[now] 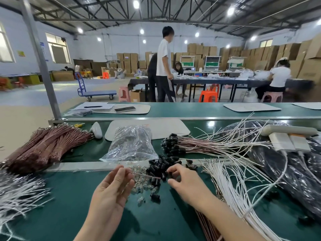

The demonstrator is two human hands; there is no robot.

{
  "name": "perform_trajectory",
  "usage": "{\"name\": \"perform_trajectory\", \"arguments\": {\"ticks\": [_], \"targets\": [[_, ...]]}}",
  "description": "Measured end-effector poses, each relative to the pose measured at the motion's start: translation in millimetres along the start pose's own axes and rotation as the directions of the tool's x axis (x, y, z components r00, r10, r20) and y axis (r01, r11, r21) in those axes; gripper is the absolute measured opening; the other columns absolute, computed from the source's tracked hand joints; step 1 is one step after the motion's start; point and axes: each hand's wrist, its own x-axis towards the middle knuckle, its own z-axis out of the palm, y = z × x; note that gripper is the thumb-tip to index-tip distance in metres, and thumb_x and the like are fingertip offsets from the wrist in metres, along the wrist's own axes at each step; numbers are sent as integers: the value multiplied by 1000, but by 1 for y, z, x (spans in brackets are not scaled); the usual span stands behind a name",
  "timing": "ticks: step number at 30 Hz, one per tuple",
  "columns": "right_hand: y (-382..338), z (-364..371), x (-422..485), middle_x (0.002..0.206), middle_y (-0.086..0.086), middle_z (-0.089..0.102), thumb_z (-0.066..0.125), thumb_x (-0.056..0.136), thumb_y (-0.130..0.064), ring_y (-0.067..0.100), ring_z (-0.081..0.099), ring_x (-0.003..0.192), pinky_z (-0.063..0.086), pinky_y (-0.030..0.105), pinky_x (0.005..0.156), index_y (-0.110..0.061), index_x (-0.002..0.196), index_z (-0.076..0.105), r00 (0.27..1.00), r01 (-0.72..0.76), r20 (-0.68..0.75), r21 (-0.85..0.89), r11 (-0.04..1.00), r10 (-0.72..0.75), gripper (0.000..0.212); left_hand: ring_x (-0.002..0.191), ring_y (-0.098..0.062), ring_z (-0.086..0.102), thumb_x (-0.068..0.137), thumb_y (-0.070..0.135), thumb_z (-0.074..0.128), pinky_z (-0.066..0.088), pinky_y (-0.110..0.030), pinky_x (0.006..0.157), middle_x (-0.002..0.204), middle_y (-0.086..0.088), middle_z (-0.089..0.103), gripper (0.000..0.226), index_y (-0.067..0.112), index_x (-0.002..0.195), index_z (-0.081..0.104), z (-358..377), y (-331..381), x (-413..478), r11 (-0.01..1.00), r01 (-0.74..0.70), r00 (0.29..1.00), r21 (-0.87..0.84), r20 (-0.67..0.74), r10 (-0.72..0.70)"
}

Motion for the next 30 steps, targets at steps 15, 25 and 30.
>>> {"name": "perform_trajectory", "arguments": {"ticks": [15, 25, 30], "targets": [[26, -8, -53, 97, -23, 71, 67, 97, -19, 5, 70, 91, 58, 29, 88, -38, 110, 64, 987, 54, -157, 490, 870, 27, 23, 64, -10, 68, 77, 24, 72, 58, -20, 56, 78, -3, 72, 26, 7, 96, 66, 12, -42, -22, 962, -142, 987, 234, -44, 157], [35, -3, -52, 98, -22, 73, 69, 95, -29, 3, 70, 88, 55, 20, 82, -57, 105, 64, 985, 115, -170, 467, 877, -39, 30, 63, -9, 64, 80, 27, 71, 57, -22, 55, 88, -4, 75, 30, 5, 99, 67, 12, -50, -13, 904, -223, 973, 364, 27, 229], [33, -3, -54, 97, -21, 73, 68, 95, -30, 2, 70, 88, 54, 16, 80, -59, 105, 62, 986, 119, -161, 472, 873, -47, 31, 62, -8, 64, 81, 25, 70, 56, -21, 53, 88, -6, 75, 25, 6, 97, 67, 9, -49, -11, 915, -218, 973, 338, 2, 231]]}}
